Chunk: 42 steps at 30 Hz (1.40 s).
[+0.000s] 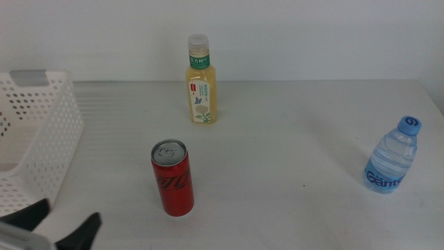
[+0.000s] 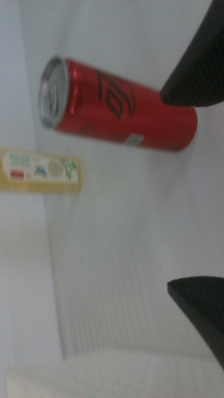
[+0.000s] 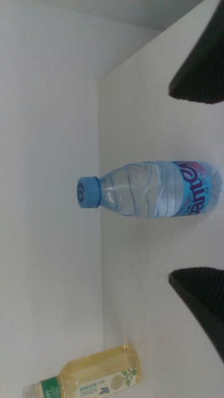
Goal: Use arms to grab the bottles and put them into the dustbin to the left of the table.
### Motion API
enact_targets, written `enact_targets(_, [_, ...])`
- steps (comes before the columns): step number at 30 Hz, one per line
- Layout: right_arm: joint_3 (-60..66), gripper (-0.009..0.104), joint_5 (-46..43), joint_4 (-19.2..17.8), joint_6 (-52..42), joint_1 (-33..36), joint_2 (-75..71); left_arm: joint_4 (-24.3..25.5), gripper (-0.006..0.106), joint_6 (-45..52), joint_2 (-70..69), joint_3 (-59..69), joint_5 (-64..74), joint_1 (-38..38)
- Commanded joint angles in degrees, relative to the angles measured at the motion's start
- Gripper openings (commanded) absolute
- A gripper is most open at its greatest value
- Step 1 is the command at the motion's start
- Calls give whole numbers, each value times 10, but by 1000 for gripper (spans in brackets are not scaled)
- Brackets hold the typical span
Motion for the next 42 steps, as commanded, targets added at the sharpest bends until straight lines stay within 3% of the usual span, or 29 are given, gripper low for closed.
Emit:
enact_targets(1, [-4,76,-44,-2,-5,-3,-16,1,89,-6,53,2,-99,-33])
enact_targets(13, [-4,76,-44,-2,-5,-3,-16,4,89,-8,231,2,-266,-152])
enact_targets(42, [-4,76,-44,-2,-5,-3,-16,3,89,-48,267,2,-358,-155])
